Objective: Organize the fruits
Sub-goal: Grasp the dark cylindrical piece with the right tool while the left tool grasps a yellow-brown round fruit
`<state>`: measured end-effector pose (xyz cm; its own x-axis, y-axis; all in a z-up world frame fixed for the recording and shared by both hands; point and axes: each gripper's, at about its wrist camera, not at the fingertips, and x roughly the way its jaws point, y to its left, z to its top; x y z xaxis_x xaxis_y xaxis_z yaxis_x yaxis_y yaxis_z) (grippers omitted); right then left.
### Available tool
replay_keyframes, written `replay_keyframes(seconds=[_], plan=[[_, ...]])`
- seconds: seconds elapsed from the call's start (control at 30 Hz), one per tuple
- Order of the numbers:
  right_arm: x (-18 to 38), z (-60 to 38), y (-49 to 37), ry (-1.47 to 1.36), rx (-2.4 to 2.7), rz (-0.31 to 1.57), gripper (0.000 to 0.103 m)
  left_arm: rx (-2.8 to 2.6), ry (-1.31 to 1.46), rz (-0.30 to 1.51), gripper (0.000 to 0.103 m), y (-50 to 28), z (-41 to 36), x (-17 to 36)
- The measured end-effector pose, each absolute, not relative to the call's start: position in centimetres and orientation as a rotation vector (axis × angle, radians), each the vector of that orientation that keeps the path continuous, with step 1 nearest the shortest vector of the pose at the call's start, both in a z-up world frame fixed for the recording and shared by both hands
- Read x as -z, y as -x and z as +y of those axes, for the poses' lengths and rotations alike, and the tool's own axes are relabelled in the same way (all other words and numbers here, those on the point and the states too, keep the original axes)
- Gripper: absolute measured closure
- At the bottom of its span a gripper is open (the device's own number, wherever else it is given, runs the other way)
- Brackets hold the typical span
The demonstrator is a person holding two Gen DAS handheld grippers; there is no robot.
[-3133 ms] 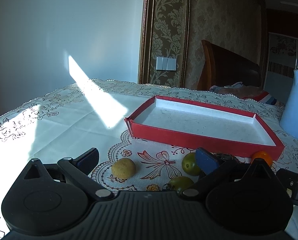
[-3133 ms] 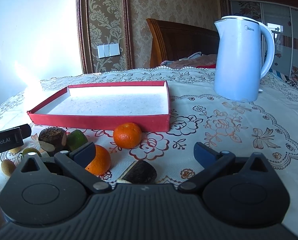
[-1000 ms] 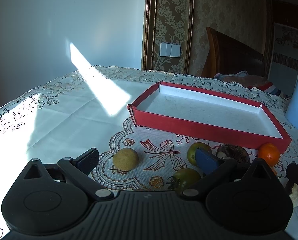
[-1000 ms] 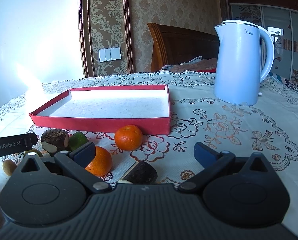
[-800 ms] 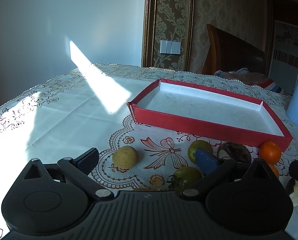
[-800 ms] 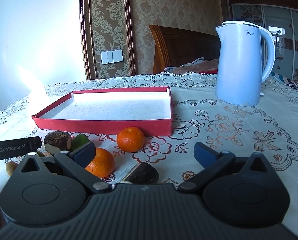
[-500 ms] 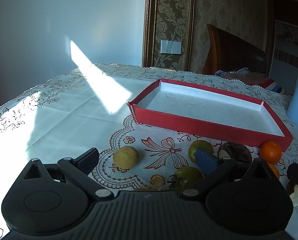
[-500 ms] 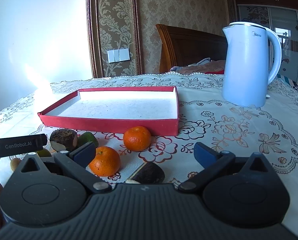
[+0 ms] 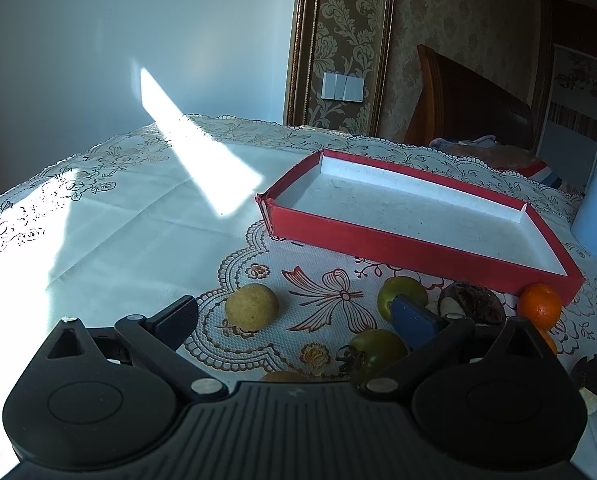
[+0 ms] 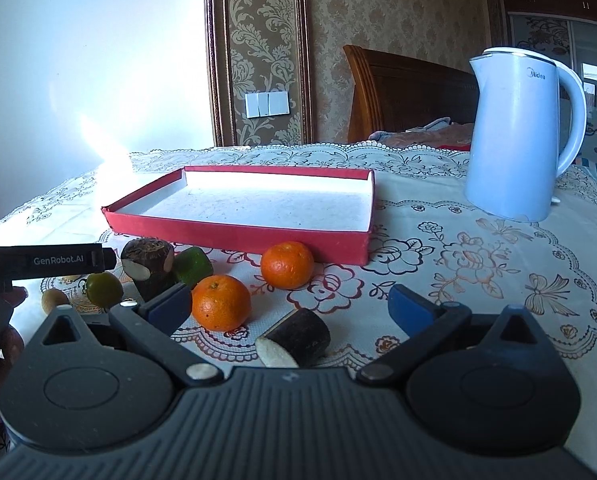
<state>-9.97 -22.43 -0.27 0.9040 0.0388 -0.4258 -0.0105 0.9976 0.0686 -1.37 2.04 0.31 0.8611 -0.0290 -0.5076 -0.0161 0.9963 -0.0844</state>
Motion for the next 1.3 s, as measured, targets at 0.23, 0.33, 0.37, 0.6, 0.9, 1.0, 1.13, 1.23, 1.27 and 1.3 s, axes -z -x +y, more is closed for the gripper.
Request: replay_keyframes(seconds=[0.23, 0.33, 0.37, 0.6, 0.9, 1.0, 1.13, 1.23, 1.27, 1.3], plan=[[0.5, -22.5, 10.1, -0.042, -0.097, 0.482, 0.01, 0.014, 0.096, 0.542, 0.0, 1.3, 2.1, -0.2], [0.5, -22.5, 10.0, -0.024, -0.106, 0.496, 0.013, 0.015, 0.097, 0.541, 0.0, 1.3, 2.1, -0.2], [0.5, -22.5, 9.9, -0.013, -0.11, 0.502, 0.014, 0.015, 0.097, 0.541, 0.0, 1.3, 2.1, -0.2], [0.7, -23.0, 9.0, 0.052, -0.15, 0.553, 0.023, 0.033, 0.111, 0.552, 0.0, 1.4, 2.2, -0.2], [1.4, -24.2, 7.3, 0.076, -0.234, 0.627, 0.037, 0.116, 0.091, 0.559, 0.0, 2.1, 2.5, -0.2], [1.7, -24.1, 6.7, 0.08, -0.271, 0.647, 0.047, 0.149, 0.07, 0.533, 0.0, 2.7, 2.5, -0.3], [1.7, -24.0, 6.6, 0.088, -0.272, 0.643, 0.061, 0.162, 0.006, 0.498, 0.0, 3.6, 1.7, -0.5], [1.8, -24.4, 6.6, 0.065, -0.273, 0.637, 0.061, 0.181, -0.038, 0.46, 0.0, 4.6, 1.4, -0.7], [1.8, -24.4, 6.6, 0.06, -0.271, 0.635, 0.061, 0.196, -0.051, 0.45, 0.0, 5.0, 1.3, -0.7], [1.8, -24.5, 6.6, 0.054, -0.273, 0.633, 0.061, 0.212, -0.067, 0.444, 0.0, 5.4, 1.2, -0.7]])
